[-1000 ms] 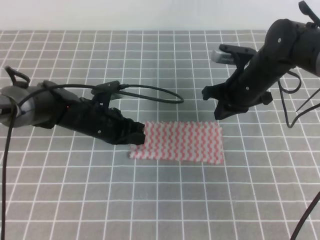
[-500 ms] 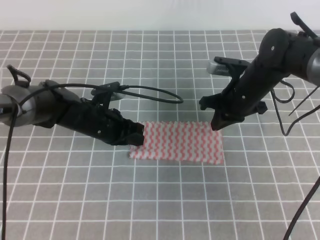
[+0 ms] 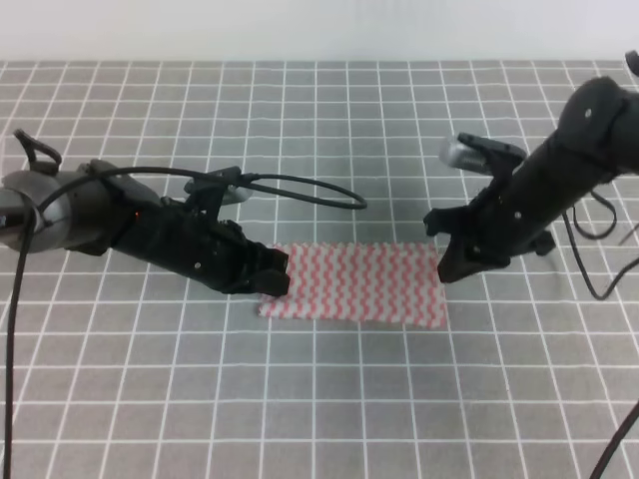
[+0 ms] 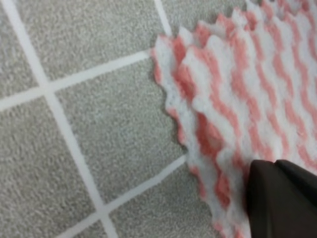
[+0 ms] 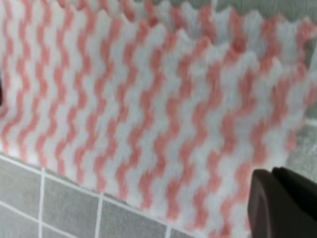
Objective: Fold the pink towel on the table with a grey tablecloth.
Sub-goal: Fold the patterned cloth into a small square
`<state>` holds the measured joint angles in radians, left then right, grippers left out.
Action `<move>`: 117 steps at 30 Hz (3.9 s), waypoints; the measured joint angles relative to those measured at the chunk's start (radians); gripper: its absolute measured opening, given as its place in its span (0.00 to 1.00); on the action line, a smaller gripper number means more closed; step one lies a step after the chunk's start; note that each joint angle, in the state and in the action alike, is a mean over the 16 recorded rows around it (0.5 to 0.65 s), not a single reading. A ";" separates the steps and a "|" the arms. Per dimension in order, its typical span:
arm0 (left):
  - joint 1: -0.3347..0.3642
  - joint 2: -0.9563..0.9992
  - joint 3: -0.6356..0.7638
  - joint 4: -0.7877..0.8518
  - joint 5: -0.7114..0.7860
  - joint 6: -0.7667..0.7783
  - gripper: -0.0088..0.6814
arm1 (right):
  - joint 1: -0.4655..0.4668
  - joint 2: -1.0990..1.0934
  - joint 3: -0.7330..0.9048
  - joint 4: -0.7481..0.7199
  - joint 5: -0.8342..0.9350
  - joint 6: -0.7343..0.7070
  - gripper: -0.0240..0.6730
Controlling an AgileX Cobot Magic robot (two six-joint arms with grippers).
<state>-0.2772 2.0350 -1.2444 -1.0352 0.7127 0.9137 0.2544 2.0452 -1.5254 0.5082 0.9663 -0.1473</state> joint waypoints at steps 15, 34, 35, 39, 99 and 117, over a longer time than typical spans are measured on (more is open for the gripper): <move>0.000 0.002 0.001 0.002 0.008 0.000 0.01 | -0.002 -0.007 0.083 0.086 -0.099 -0.012 0.09; 0.000 0.001 0.001 0.002 0.010 0.000 0.01 | -0.003 0.031 0.082 0.095 -0.113 -0.008 0.31; 0.000 0.001 0.001 0.002 0.010 0.000 0.01 | -0.003 0.032 0.081 0.096 -0.111 -0.008 0.31; 0.000 0.001 0.001 0.002 0.010 0.000 0.01 | -0.004 0.037 0.079 0.101 -0.095 -0.008 0.31; 0.000 -0.003 0.001 0.003 0.019 0.011 0.01 | 0.129 0.029 0.020 0.259 -0.148 -0.123 0.02; 0.024 -0.055 0.002 0.041 0.032 0.039 0.01 | 0.205 0.056 -0.074 0.293 -0.184 -0.117 0.02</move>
<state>-0.2532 1.9796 -1.2427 -0.9939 0.7450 0.9531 0.4593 2.1011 -1.5991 0.8014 0.7827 -0.2646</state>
